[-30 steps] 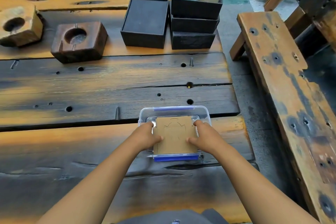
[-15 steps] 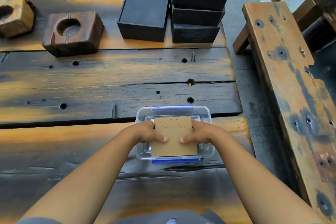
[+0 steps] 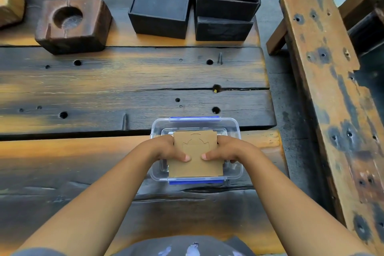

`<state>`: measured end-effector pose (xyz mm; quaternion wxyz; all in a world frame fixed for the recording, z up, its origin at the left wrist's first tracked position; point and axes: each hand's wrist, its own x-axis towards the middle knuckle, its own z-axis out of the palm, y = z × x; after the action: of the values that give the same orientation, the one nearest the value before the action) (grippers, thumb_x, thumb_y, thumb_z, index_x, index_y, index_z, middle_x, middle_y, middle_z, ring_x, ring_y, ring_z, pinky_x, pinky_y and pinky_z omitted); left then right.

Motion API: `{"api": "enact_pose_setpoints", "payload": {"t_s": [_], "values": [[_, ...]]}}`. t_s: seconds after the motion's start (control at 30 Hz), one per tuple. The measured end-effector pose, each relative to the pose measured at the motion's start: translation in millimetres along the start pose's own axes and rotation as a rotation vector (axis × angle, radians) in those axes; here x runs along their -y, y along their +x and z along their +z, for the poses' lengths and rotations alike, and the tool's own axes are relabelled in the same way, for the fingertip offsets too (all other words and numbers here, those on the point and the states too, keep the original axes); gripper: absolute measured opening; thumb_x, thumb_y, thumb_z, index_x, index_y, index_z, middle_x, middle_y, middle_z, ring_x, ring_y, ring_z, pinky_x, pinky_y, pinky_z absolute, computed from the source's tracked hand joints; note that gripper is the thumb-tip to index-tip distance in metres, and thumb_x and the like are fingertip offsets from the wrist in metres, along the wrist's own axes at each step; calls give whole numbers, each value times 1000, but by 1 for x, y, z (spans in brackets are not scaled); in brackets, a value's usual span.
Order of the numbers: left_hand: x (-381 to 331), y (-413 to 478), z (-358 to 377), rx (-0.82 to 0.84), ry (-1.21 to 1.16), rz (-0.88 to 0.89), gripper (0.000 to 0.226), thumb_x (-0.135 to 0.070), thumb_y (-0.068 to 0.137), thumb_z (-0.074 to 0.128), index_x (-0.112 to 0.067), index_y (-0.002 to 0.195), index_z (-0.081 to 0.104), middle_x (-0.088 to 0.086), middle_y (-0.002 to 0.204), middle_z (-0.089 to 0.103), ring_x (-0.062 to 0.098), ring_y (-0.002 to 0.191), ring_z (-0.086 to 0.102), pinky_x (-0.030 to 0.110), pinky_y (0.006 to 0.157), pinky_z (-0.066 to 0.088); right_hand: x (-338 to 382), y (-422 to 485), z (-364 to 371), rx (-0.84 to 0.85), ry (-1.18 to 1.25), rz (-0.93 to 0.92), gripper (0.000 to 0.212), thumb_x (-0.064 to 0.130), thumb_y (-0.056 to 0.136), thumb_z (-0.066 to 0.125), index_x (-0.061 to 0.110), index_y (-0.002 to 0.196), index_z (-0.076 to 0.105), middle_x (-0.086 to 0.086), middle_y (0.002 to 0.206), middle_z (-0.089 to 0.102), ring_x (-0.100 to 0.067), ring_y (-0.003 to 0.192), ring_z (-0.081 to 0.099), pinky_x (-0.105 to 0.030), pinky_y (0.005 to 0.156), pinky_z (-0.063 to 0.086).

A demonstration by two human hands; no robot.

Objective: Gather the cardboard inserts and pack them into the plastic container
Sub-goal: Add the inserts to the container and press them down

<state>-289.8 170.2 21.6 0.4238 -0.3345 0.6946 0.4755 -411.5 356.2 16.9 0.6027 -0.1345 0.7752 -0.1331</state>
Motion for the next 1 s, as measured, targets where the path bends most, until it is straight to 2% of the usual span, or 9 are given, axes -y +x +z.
{"api": "enact_pose_setpoints", "payload": {"t_s": [0.1, 0.23, 0.3, 0.4, 0.47, 0.53, 0.73, 0.93, 1.0], "values": [[3, 0, -1, 28, -64, 15, 65, -35, 66, 89, -20, 123, 61, 1, 122, 68, 23, 112, 63, 41, 102, 50, -3, 1, 0, -6, 21, -4, 71, 52, 70, 81, 33, 132, 51, 9, 118, 57, -16, 99, 58, -29, 68, 46], [3, -3, 1, 24, -104, 36, 66, -31, 69, 87, -16, 127, 58, 3, 124, 67, 25, 113, 63, 42, 101, 51, -5, 3, -1, -5, 44, -18, 64, 51, 69, 82, 34, 124, 53, 9, 118, 58, -7, 89, 57, -23, 60, 42], [1, -4, 3, 11, -66, 46, 64, -30, 73, 85, -16, 128, 57, 4, 124, 66, 25, 113, 62, 43, 100, 52, -5, 4, 0, -11, 35, -25, 70, 52, 69, 81, 29, 129, 53, 6, 125, 58, -12, 96, 58, -22, 61, 42], [-3, -5, 5, 22, -45, 77, 64, -27, 76, 83, -18, 132, 55, 6, 128, 64, 27, 116, 61, 45, 101, 50, -5, 5, 2, -28, 22, -34, 80, 54, 67, 81, 26, 136, 52, 2, 132, 57, -19, 111, 58, -30, 80, 52], [-4, -4, 4, 32, -49, 84, 64, -26, 77, 82, -19, 134, 53, 4, 130, 63, 26, 118, 60, 44, 103, 49, -5, 6, 2, -37, 24, -36, 82, 54, 66, 82, 25, 137, 51, 1, 135, 56, -22, 116, 58, -37, 95, 52], [-4, -4, 3, 37, -54, 58, 66, -29, 76, 83, -20, 134, 53, 3, 131, 63, 25, 118, 59, 41, 102, 48, -5, 6, 2, -44, 41, -34, 81, 52, 67, 82, 25, 136, 52, 0, 135, 56, -22, 118, 57, -39, 100, 50], [-4, -2, 3, 42, -50, 39, 67, -32, 76, 83, -25, 134, 52, -3, 126, 62, 19, 102, 56, 25, 70, 43, -7, 7, 3, -61, 41, -70, 77, 50, 67, 84, 27, 135, 54, -2, 139, 51, -21, 121, 56, -41, 106, 46], [-1, 1, 1, 38, -29, 11, 75, -40, 70, 85, -24, 135, 51, -1, 131, 60, 20, 109, 56, 33, 87, 43, -11, 8, 2, -21, 186, -79, 72, 42, 68, 86, 26, 133, 56, 2, 131, 61, -21, 118, 60, -42, 103, 49], [0, 2, 1, 50, 1, 2, 82, -42, 68, 86, -23, 138, 49, -1, 134, 59, 22, 117, 56, 35, 99, 44, -11, 8, 0, -22, 191, -66, 76, 43, 66, 86, 27, 133, 55, 2, 131, 61, -22, 118, 60, -43, 103, 49]]}}
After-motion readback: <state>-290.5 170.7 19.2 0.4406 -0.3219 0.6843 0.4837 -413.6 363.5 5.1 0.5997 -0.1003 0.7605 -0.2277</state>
